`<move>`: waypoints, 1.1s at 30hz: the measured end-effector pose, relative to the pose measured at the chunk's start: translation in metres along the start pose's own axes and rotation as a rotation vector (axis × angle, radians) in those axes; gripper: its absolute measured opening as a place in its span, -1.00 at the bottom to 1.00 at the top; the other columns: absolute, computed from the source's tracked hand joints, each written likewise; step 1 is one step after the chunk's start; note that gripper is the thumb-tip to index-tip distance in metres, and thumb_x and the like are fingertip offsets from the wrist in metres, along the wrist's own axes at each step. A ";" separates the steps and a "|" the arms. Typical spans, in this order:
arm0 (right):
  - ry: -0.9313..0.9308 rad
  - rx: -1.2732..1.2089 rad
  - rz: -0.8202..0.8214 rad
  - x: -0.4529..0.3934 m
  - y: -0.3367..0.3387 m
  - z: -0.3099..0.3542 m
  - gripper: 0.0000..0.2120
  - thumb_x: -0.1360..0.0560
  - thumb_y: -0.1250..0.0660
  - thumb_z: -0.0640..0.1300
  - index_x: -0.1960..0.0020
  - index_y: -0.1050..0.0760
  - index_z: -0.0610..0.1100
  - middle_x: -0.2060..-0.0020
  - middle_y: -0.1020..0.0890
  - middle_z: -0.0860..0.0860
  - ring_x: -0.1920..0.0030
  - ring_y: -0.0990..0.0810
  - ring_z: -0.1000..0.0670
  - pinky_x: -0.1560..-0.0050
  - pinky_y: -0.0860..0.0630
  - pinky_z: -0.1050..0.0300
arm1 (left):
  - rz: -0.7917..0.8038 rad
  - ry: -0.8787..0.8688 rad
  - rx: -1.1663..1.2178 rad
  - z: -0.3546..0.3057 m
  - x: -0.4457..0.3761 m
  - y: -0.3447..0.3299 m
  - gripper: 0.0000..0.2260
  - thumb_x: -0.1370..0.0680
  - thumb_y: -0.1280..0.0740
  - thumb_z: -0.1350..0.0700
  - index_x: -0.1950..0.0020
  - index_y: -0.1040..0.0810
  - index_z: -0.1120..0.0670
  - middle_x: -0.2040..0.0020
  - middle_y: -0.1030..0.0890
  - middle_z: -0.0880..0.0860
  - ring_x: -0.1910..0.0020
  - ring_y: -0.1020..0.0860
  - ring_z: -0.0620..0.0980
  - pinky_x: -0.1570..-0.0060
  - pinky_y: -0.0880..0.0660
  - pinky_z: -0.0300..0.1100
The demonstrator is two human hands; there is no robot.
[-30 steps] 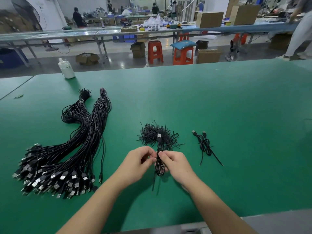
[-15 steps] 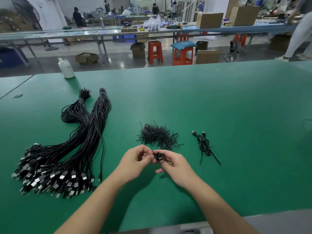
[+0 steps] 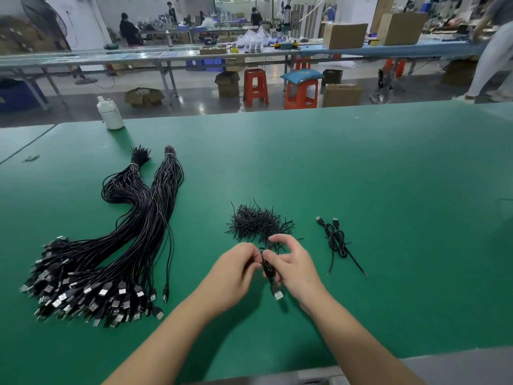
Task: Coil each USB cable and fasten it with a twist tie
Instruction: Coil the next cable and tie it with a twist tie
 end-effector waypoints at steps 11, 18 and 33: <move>0.024 -0.033 0.260 0.006 -0.005 0.002 -0.72 -0.55 -0.34 -0.38 -0.19 -0.58 -0.12 0.14 -0.71 -0.03 0.13 -0.63 0.08 0.02 -0.64 0.13 | 0.014 0.454 0.556 0.037 0.006 -0.009 -0.87 -0.56 -0.37 0.25 0.16 -0.53 0.08 0.39 -0.52 -0.01 0.40 -0.45 -0.02 0.31 -0.39 -0.18; 0.155 0.292 0.103 0.004 0.005 0.008 -0.90 -0.54 -0.42 -0.19 -0.03 -0.67 -0.12 0.11 -0.64 0.05 0.23 -0.55 0.19 0.25 -0.56 0.23 | 0.051 0.449 0.578 0.031 0.004 -0.012 -0.88 -0.57 -0.37 0.27 0.15 -0.51 0.12 0.38 -0.49 0.01 0.40 -0.40 -0.01 0.34 -0.37 -0.19; -0.213 -0.095 0.244 0.011 -0.007 -0.013 -0.71 -0.65 -0.24 -0.10 0.04 -0.59 -0.30 0.34 -0.67 -0.09 0.42 -0.55 0.02 0.39 -0.52 0.19 | -0.038 -0.218 -0.230 -0.014 0.010 -0.005 -0.80 -0.50 -0.32 0.37 0.04 -0.47 0.08 0.14 -0.46 -0.03 0.21 -0.43 -0.03 0.19 -0.38 -0.25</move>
Point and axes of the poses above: each hand's wrist, its own x-axis away from the middle knuckle, its own y-axis out of the back of the hand, z = x × y, the point moved 7 cm from there along -x, towards the middle knuckle
